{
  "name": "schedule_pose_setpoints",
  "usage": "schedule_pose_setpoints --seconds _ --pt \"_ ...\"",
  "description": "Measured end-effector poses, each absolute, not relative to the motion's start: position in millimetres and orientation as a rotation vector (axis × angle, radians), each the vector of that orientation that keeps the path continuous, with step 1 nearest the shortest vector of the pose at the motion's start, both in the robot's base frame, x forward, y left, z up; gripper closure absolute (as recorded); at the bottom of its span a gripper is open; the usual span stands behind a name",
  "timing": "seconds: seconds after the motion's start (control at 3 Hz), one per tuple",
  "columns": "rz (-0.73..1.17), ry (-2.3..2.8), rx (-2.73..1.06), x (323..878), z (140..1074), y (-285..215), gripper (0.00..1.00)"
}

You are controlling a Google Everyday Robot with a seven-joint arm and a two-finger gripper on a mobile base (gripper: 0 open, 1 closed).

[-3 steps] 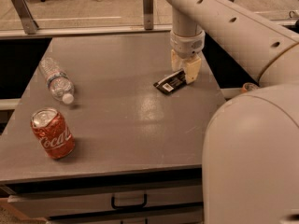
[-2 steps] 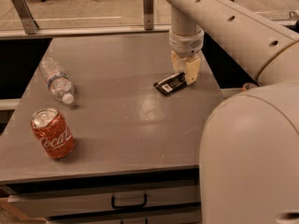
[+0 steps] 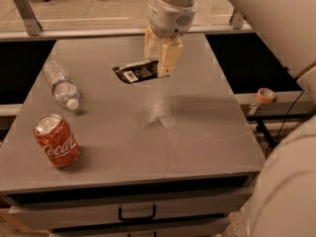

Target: Move rxbar chocolate near water bottle

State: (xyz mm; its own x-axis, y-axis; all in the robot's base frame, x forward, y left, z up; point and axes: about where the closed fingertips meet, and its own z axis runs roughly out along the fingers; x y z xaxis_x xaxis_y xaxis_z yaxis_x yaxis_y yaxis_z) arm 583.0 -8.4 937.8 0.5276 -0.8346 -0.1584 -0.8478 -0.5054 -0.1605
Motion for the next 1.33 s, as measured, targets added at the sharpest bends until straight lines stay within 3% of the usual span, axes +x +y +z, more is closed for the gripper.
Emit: schedule_pose_setpoints --seconds 0.33,1.0,1.33 --pt "0.113 1.408 -2.438 552 969 59 1.00" --pt "0.114 1.514 -2.324 558 975 60 1.00" --pt "0.126 1.660 -2.188 596 963 62 1.00"
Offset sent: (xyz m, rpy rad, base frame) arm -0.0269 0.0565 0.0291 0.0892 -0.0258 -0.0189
